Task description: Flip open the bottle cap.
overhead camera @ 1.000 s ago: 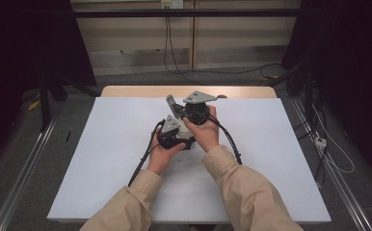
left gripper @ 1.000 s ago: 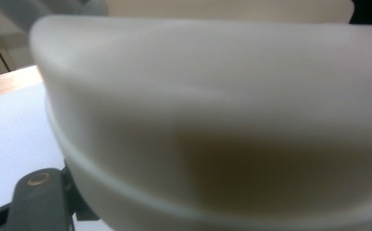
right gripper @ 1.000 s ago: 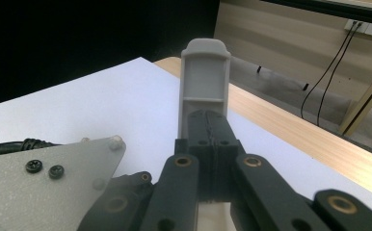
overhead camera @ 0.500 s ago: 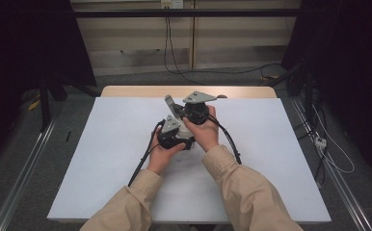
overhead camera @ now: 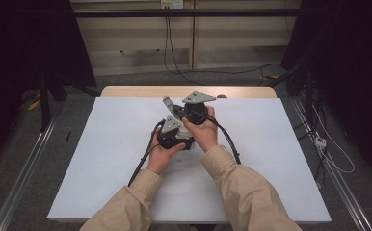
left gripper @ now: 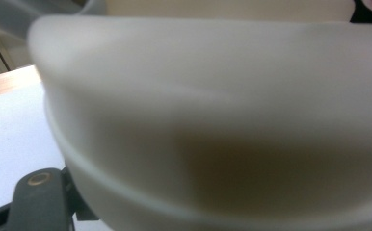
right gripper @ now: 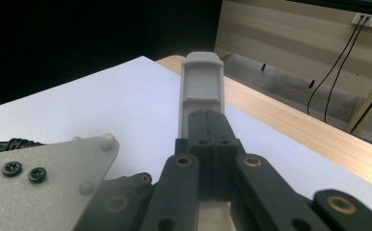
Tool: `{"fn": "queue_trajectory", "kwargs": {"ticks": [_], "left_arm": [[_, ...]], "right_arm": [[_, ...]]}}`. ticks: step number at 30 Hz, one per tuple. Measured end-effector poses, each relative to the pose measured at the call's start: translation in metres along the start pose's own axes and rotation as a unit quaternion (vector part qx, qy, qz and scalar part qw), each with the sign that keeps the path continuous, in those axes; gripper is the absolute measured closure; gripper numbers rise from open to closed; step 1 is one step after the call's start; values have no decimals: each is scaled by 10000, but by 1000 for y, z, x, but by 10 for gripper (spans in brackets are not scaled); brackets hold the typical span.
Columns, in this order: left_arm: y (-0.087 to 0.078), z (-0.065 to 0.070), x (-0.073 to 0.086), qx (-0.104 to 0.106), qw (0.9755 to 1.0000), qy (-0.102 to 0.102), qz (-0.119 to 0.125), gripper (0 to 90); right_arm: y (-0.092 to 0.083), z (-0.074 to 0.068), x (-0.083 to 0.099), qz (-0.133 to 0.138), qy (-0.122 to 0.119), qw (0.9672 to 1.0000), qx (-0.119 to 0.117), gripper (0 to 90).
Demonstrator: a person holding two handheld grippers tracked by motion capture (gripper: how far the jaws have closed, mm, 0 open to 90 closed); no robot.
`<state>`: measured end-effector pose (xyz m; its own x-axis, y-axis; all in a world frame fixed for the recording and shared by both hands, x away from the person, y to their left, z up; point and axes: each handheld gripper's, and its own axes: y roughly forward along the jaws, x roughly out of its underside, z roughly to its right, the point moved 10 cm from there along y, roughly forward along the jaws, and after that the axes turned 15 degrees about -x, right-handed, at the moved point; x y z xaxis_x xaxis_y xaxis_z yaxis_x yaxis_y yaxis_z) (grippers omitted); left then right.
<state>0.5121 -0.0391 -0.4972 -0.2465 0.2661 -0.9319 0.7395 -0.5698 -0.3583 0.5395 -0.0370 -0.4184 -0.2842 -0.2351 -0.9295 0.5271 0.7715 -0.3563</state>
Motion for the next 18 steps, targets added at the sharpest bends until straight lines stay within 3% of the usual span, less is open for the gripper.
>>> {"fn": "queue_trajectory", "kwargs": {"ticks": [18], "left_arm": [[0,0,0,1,10000,18,-10,187]], "right_arm": [[2,1,2,-44,72,10000,-46,900]]}}
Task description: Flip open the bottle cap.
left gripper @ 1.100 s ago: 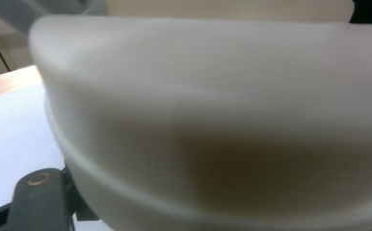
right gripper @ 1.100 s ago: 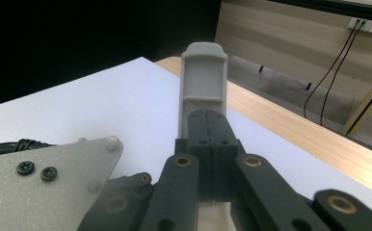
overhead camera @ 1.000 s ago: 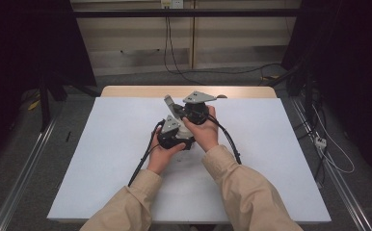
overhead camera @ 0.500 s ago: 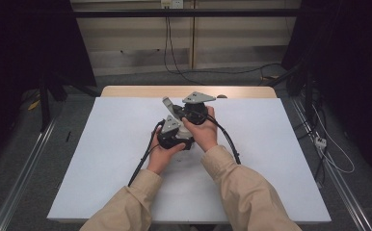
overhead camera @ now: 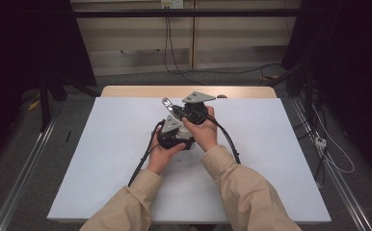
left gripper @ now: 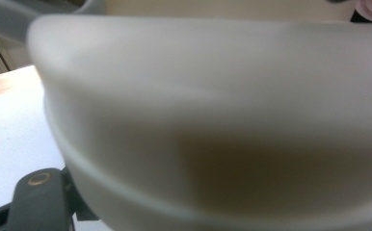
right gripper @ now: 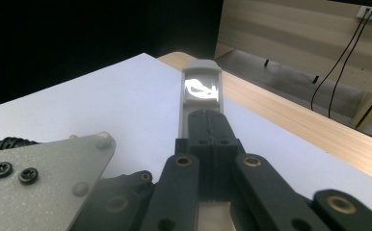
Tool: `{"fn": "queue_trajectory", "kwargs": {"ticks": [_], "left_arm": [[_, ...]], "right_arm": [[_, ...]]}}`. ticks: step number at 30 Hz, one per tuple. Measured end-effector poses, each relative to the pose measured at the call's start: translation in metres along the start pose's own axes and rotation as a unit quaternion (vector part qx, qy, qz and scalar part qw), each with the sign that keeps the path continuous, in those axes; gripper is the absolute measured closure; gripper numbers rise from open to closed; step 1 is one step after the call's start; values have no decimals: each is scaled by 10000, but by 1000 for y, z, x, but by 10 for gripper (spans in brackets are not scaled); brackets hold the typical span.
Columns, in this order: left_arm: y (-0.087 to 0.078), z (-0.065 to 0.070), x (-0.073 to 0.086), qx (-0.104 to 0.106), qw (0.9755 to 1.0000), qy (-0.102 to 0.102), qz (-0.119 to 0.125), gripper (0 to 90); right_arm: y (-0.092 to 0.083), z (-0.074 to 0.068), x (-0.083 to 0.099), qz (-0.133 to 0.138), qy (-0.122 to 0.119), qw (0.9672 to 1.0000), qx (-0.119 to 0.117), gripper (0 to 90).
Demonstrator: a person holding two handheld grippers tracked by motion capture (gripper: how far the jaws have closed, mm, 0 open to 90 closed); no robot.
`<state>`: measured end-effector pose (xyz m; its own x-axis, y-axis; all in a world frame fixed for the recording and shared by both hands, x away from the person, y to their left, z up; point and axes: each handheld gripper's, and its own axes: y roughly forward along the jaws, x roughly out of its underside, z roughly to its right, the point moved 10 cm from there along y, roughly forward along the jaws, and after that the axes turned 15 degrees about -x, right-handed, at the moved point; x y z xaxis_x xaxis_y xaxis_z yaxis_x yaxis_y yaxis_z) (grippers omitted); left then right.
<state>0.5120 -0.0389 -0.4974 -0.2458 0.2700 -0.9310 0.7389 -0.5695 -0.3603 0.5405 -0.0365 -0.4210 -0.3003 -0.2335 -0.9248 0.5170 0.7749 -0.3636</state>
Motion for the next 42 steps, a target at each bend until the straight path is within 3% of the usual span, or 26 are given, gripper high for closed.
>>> {"fn": "queue_trajectory", "kwargs": {"ticks": [28,42], "left_arm": [[0,1,0,40,10000,-16,-7,187],[0,0,0,6,10000,11,-7,185]], "right_arm": [[2,0,2,-109,-33,9999,16,900],[3,0,2,-186,66,9998,-15,900]]}}
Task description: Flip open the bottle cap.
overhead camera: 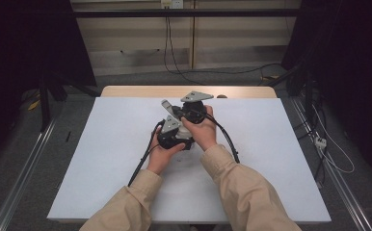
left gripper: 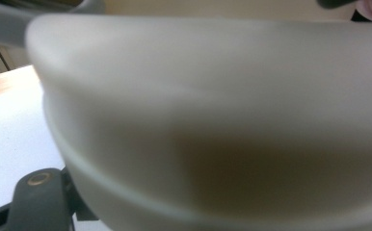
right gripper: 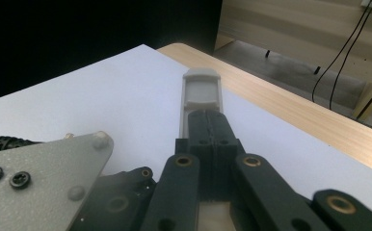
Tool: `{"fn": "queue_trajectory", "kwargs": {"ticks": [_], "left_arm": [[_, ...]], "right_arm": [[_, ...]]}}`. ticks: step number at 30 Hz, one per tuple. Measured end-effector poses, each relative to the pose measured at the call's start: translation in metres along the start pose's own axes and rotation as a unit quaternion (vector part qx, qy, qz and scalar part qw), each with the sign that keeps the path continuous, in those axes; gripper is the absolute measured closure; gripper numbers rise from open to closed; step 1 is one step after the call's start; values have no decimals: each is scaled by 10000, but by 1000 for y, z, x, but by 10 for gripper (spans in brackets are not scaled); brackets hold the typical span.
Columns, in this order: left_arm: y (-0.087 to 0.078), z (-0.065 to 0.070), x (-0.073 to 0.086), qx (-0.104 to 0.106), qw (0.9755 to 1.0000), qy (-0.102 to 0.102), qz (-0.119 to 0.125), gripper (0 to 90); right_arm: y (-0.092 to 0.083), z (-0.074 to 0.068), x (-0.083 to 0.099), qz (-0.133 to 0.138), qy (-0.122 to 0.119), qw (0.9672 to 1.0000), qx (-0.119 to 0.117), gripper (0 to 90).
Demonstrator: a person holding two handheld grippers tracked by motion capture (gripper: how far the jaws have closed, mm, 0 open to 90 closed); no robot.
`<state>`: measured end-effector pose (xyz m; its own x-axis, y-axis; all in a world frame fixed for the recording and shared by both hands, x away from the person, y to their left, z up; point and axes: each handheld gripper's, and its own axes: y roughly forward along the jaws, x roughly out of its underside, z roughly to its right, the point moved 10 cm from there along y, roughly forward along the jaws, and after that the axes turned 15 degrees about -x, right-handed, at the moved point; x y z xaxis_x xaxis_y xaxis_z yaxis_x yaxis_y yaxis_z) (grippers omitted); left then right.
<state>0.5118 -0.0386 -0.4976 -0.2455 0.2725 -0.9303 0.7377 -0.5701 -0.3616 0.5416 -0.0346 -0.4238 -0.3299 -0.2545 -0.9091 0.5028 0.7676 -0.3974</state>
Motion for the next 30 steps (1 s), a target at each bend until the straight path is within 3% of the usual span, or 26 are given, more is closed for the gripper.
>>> {"fn": "queue_trajectory", "kwargs": {"ticks": [7,12,13,23,30], "left_arm": [[-1,1,0,122,9999,-30,-3,180],[-6,-5,3,142,9997,-52,-186,130],[-8,-4,3,241,9995,-31,-216,121],[-18,0,7,438,9983,38,-393,83],[-31,-8,12,397,9984,46,-393,93]], "right_arm": [[-2,-1,0,47,-72,10000,12,889],[-5,-1,-1,58,-92,9999,37,844],[-5,-1,-2,67,-99,9999,41,831],[-18,-4,-1,91,-232,9996,127,659],[-35,-8,2,149,-190,9996,123,487]]}}
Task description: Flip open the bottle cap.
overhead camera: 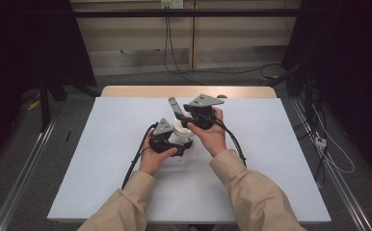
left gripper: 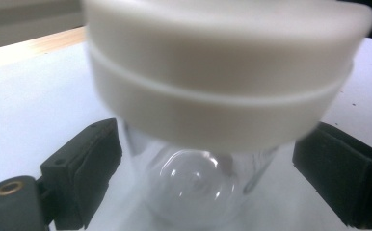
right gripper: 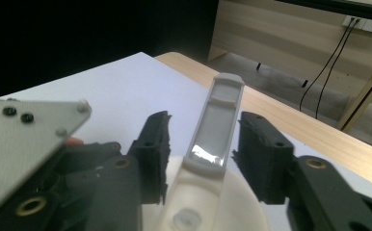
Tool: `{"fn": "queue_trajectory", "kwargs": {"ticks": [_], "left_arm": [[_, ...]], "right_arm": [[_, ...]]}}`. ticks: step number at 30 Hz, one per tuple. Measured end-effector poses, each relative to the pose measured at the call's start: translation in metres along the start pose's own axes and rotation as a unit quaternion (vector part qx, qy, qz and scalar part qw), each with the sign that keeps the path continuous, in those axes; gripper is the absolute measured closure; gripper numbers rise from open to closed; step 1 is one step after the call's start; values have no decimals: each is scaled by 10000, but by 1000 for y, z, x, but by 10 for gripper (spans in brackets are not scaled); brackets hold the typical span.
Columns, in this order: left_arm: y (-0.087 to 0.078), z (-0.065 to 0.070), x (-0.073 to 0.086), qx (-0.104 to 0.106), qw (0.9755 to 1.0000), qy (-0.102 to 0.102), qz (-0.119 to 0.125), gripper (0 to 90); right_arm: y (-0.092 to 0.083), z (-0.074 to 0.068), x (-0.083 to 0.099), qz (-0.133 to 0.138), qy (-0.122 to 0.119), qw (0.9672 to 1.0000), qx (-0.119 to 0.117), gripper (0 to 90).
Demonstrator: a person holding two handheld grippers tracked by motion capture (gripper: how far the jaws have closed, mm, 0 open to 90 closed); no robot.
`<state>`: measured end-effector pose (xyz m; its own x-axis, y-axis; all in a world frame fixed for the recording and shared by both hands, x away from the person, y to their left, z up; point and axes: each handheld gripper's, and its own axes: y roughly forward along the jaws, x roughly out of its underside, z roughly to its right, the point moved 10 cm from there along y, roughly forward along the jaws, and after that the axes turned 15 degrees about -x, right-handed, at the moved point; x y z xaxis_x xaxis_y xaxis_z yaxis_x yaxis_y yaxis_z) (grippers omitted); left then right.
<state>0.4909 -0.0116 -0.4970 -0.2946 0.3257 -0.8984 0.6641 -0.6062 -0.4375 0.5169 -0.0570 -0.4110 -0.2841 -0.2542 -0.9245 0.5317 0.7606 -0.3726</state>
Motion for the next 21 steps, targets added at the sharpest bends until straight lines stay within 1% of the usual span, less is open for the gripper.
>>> {"fn": "queue_trajectory", "kwargs": {"ticks": [2,4,6,9,12,13,16,18,19,21], "left_arm": [[-5,0,0,45,10000,-65,-7,82],[-11,2,-1,81,9999,-87,18,83],[-16,2,-1,87,9999,-86,23,80],[-25,-1,1,35,9999,-109,-49,69],[-32,-3,5,33,9999,-89,-134,63],[-34,-5,6,3,9999,-46,-138,62],[-41,-8,9,-57,9998,-98,-173,62],[-45,-10,11,-95,9997,-86,-196,62],[-47,-10,12,-120,9997,-72,-204,62],[-52,-12,14,-157,9996,36,-235,61]], "right_arm": [[-5,-2,4,-19,14,10000,-46,454],[-10,-4,8,-41,26,9999,-102,387],[-17,-7,12,-20,34,9999,-128,353],[-28,-9,16,30,84,9998,-169,279],[-39,-12,25,28,114,9996,-240,253],[-41,-13,28,-1,108,9997,-228,236],[-49,-13,41,-83,148,9996,-247,208],[-53,-13,46,-76,203,9995,-238,187],[-55,-13,49,-71,233,9994,-250,180],[-60,-13,55,-108,264,9993,-231,168]]}}
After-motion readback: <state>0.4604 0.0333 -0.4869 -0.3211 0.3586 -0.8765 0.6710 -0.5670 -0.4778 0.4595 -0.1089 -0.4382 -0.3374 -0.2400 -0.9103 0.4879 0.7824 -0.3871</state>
